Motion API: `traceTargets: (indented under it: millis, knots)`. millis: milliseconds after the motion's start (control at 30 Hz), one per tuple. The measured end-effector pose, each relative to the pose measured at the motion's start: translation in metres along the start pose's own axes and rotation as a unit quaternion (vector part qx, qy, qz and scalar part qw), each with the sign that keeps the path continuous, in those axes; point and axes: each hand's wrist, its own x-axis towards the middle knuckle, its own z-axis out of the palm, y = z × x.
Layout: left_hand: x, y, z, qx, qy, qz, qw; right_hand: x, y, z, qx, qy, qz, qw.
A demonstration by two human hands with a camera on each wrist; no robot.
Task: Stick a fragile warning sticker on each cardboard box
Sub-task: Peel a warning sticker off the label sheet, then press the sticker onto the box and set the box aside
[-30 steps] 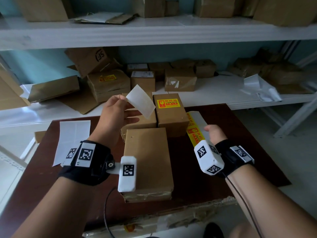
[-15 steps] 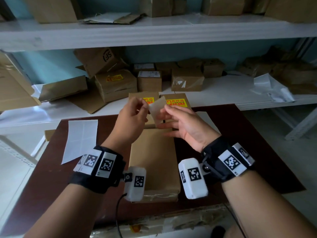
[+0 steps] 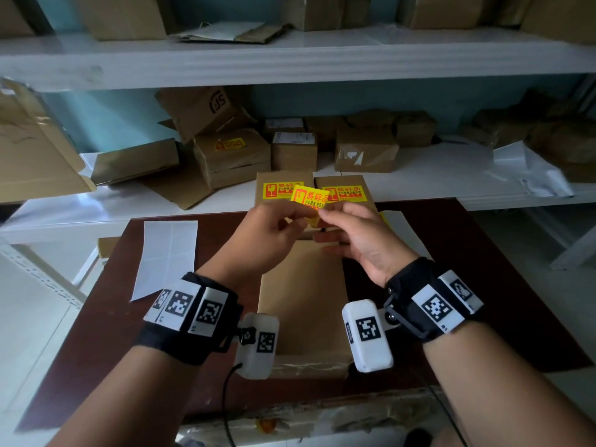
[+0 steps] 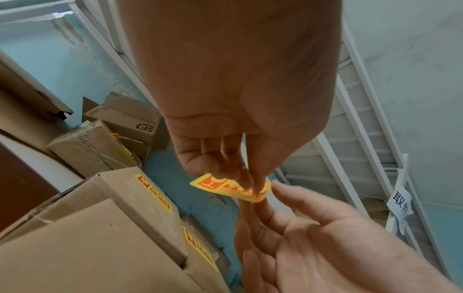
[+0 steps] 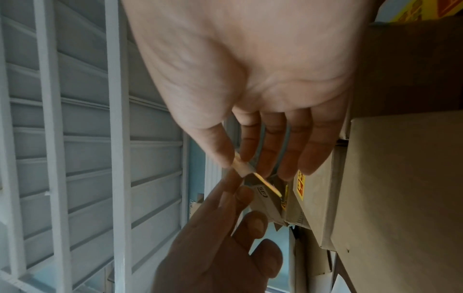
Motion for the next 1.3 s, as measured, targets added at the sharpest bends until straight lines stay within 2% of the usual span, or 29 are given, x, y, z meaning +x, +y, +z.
traceTargets:
  millis: [167,400,533,633,867,1300]
  knots:
    - [0.001,-0.005,-0.004,-0.028,-0.004,-0.024,0.999,0.000,-0.001,0.000,-0.005,-0.008,-0.006,1.000]
    - [0.007,-0.016,-0.014,-0.077,0.090,-0.131,0.984,0.000,-0.001,-0.007,-0.023,-0.006,-0.009,1.000]
    - [0.007,-0.016,-0.017,-0.145,0.055,-0.188,0.970,-0.003,0.001,-0.011,-0.039,-0.024,-0.010,0.999]
    - [0.006,-0.016,-0.016,-0.181,0.049,-0.196,0.963,-0.003,0.002,-0.013,-0.052,-0.023,-0.006,0.998]
    - [0.005,-0.018,-0.022,-0.175,0.053,-0.192,0.964,0.001,0.003,-0.017,-0.081,0.008,0.004,0.997]
    - [0.004,-0.014,-0.020,-0.196,0.055,-0.224,0.953,0.001,0.007,-0.023,-0.163,0.081,-0.042,0.982]
